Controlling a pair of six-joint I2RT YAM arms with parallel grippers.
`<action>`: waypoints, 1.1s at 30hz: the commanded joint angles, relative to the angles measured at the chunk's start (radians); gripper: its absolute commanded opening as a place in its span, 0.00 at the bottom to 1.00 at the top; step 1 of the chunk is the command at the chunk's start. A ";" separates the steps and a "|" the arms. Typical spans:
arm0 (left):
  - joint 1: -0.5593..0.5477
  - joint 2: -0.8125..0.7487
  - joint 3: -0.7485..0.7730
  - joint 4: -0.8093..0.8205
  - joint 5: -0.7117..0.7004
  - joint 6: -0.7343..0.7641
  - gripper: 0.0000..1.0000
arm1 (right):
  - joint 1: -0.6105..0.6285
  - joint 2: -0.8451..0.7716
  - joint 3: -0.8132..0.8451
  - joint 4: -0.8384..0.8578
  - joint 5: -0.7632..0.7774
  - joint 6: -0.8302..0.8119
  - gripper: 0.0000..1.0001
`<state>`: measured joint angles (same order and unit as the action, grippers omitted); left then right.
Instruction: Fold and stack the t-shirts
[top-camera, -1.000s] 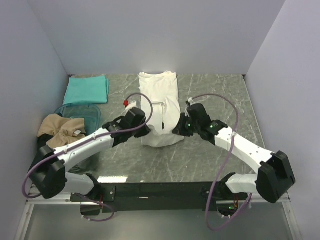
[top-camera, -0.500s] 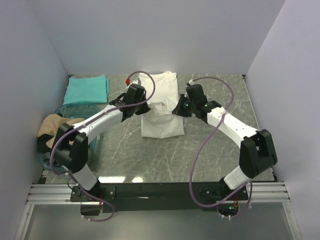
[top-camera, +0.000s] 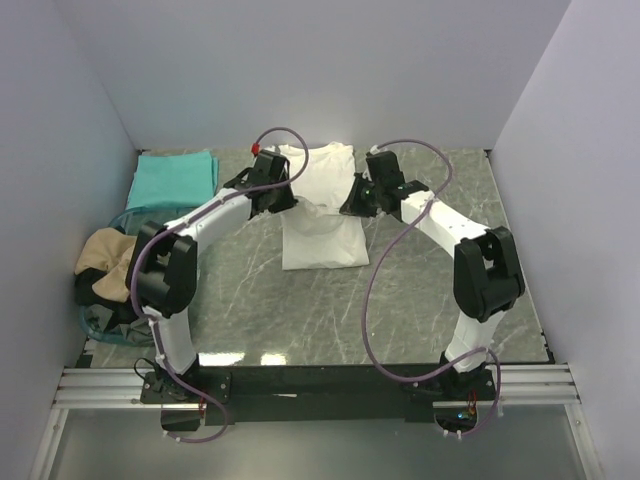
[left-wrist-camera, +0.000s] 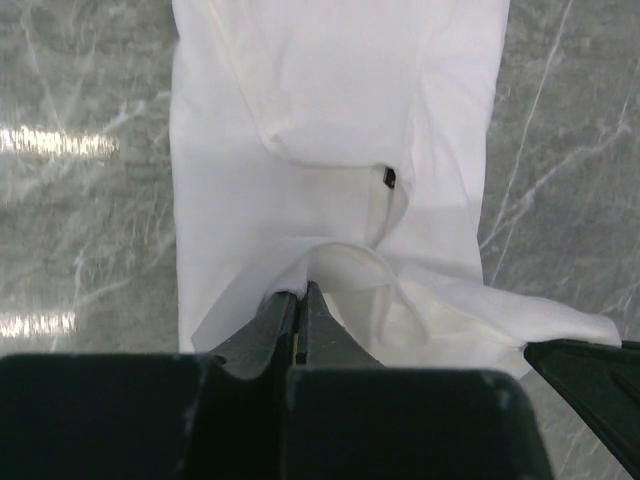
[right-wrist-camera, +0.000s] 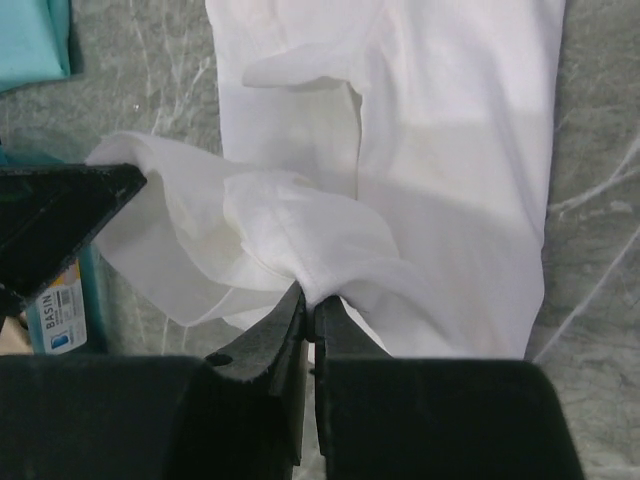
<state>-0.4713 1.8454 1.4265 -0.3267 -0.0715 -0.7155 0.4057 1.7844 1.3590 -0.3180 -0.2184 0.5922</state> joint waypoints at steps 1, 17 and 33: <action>0.020 0.051 0.084 -0.017 0.035 0.034 0.01 | -0.022 0.036 0.072 0.013 -0.018 -0.017 0.00; 0.057 0.212 0.253 -0.057 0.099 0.096 0.65 | -0.079 0.205 0.201 0.000 -0.078 -0.011 0.40; 0.039 -0.210 -0.225 0.083 0.157 0.016 0.99 | -0.077 -0.174 -0.240 0.085 -0.056 -0.052 0.73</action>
<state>-0.4171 1.7157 1.2999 -0.2989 0.0578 -0.6605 0.3309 1.6752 1.1980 -0.2710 -0.2897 0.5591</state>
